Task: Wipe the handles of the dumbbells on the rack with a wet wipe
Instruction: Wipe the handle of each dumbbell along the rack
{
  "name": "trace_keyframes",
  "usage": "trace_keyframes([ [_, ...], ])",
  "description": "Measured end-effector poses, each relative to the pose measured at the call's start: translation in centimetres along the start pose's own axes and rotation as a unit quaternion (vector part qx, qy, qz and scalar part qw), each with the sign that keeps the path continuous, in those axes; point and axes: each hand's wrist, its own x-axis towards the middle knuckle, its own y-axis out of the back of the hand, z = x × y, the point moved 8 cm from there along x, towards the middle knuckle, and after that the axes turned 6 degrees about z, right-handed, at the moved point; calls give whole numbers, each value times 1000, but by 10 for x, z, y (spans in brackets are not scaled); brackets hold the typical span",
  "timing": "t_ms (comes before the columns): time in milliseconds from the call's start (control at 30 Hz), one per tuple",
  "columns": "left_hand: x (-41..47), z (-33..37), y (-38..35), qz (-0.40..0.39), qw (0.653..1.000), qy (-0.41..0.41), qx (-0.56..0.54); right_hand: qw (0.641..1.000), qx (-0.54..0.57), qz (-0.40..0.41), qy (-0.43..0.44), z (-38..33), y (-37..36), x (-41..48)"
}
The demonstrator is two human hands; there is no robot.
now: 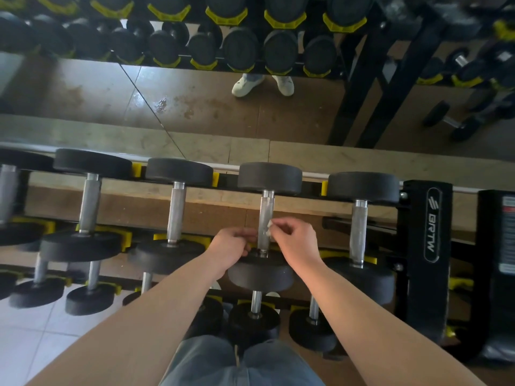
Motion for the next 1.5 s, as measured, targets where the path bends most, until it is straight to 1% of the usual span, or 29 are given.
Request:
trace_keyframes([
  [100, -2, 1, 2, 0, 1000, 3, -10, 995, -48, 49, 71, -25, 1, 14],
  [167, -3, 2, 4, 3, 1000, 3, -20, 988, -98, 41, 112, -34, -3, 20],
  [233, -4, 2, 4, 1, 1000, -2, -28, 975, -160, 2, 157, -37, -8, 15],
  [267, -4, 1, 4, -1, 1000, -2, -31, 964, -196, -33, 175, -36, -12, 9],
  [333, -3, -1, 4, -2, 999, 1, -37, 941, -266, -108, 181, -27, -22, -6],
  [400, 0, -3, 4, 0, 999, 5, -41, 927, -302, -134, 180, -21, -26, -13],
  [467, 1, -3, 4, -2, 999, 14, -43, 926, -302, -112, 198, -31, -28, -8],
  [600, 0, -2, 3, -20, 999, 19, -43, 933, -253, 40, 254, -69, -17, 17],
  [667, 1, -2, 4, -22, 998, 22, -51, 931, -250, 73, 255, -74, -15, 18],
  [700, 2, -3, 5, -22, 998, 27, -54, 930, -254, 73, 255, -71, -16, 14],
  [767, 5, -6, 7, -19, 997, 40, -65, 931, -268, 45, 243, -59, -19, 2],
  [833, 7, -8, 7, -21, 996, 46, -77, 941, -279, 0, 190, -41, -21, -7],
  [900, 7, -9, 6, -24, 995, 45, -87, 952, -275, -14, 131, -28, -22, -9],
  [967, 9, -8, 5, -20, 995, 45, -88, 962, -252, 17, 108, -33, -23, -3],
  [1033, 9, -6, 5, -22, 995, 52, -81, 971, -204, 75, 101, -44, -20, 7],
  [1133, 8, -5, 4, -42, 995, 54, -78, 974, -142, 155, 83, -56, -15, 17],
  [1233, 7, -4, 7, -51, 993, 53, -90, 973, -123, 189, 56, -50, -16, 8],
  [1300, 7, -3, 9, -56, 991, 55, -108, 969, -166, 171, 66, -45, -20, -1],
  [1367, 7, -3, 12, -57, 988, 66, -126, 961, -236, 112, 93, -40, -30, -11],
  [1433, 12, -6, 12, -56, 983, 85, -151, 945, -297, 65, 122, -38, -38, -20],
  [1500, 16, -7, 12, -58, 977, 102, -177, 932, -323, 59, 152, -46, -41, -19],
])
